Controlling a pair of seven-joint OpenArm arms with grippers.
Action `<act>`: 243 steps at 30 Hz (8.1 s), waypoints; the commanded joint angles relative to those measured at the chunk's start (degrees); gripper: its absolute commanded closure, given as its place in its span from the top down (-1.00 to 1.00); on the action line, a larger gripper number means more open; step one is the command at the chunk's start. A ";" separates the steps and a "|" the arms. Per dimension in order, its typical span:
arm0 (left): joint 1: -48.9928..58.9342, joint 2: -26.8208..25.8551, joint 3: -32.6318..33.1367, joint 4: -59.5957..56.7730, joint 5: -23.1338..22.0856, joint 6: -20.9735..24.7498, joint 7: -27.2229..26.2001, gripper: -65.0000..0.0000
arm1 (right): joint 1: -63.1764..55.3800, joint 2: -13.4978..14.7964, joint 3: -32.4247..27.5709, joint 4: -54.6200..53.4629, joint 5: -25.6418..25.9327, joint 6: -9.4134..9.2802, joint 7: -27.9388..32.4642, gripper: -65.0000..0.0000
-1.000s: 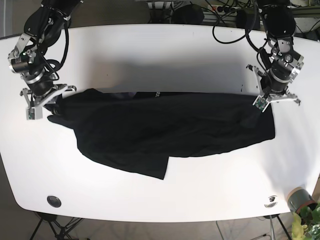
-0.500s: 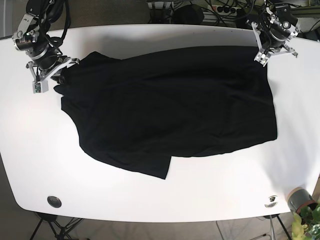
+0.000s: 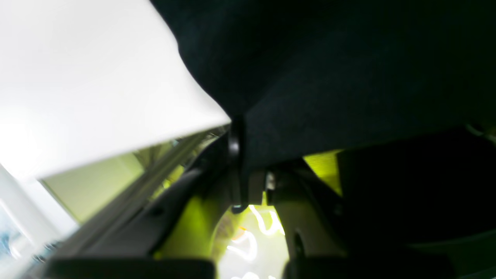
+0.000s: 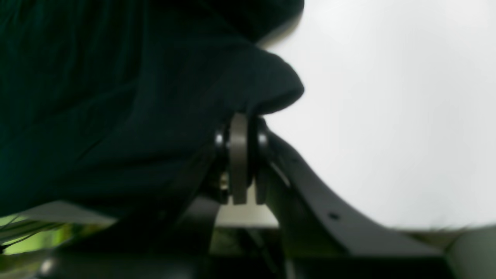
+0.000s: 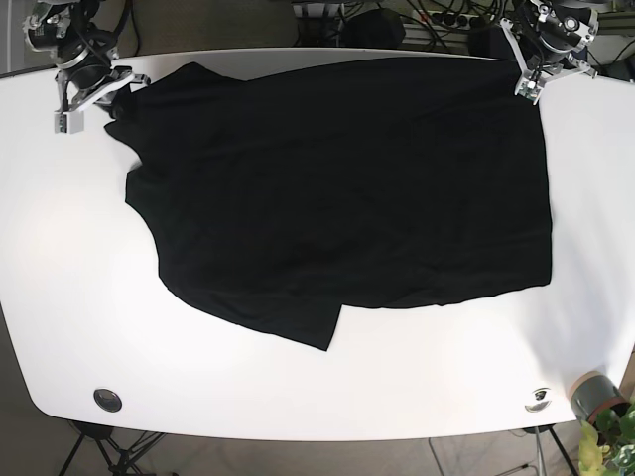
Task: Fold the T-shirt properly
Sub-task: 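Drag the held edge with both grippers to smooth the shirt, then regrasp the shirt's edge with both grippers and pull it taut, then release the edge and move both grippers to the shirt's middle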
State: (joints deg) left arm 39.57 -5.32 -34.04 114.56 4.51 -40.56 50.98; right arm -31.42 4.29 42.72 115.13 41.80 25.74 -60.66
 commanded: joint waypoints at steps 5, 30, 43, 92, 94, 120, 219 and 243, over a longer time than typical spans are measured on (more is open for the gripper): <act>0.91 0.27 -0.99 0.29 0.98 0.56 0.23 -1.00 | -5.11 -4.08 3.39 1.04 0.44 0.42 0.66 -0.93; -9.81 0.53 -0.99 0.38 0.89 0.56 0.14 -1.00 | -2.03 -5.31 3.48 0.96 8.26 4.11 4.44 -0.93; -19.57 2.11 -0.99 0.29 0.98 0.56 0.14 -1.00 | 8.34 -3.46 -2.15 0.78 1.23 4.11 4.27 -0.93; -40.85 -6.33 4.55 -23.35 1.33 0.56 0.14 -0.61 | 34.45 1.11 -17.71 -25.24 -14.42 3.58 12.97 -0.61; -40.85 -6.24 4.81 -23.27 1.16 0.56 0.14 -0.29 | 34.45 1.29 -17.71 -24.89 -14.42 3.58 12.97 -0.26; -26.60 -6.59 3.05 -21.16 0.98 0.56 -23.60 0.11 | 16.52 8.85 -11.82 -18.82 -14.68 4.29 16.40 0.75; -24.76 -2.90 -6.09 -11.66 -6.58 0.56 -24.83 -0.21 | 28.30 7.27 -25.44 -18.21 -14.94 5.96 13.24 0.47; -24.76 -2.90 -3.10 -11.75 -6.58 0.56 -24.83 -0.21 | 45.62 6.65 -41.62 -42.74 -26.46 6.04 22.20 0.31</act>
State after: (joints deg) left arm 15.20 -7.38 -36.99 101.78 -1.34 -40.12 27.42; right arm 12.99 10.96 1.80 71.57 14.57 31.97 -40.93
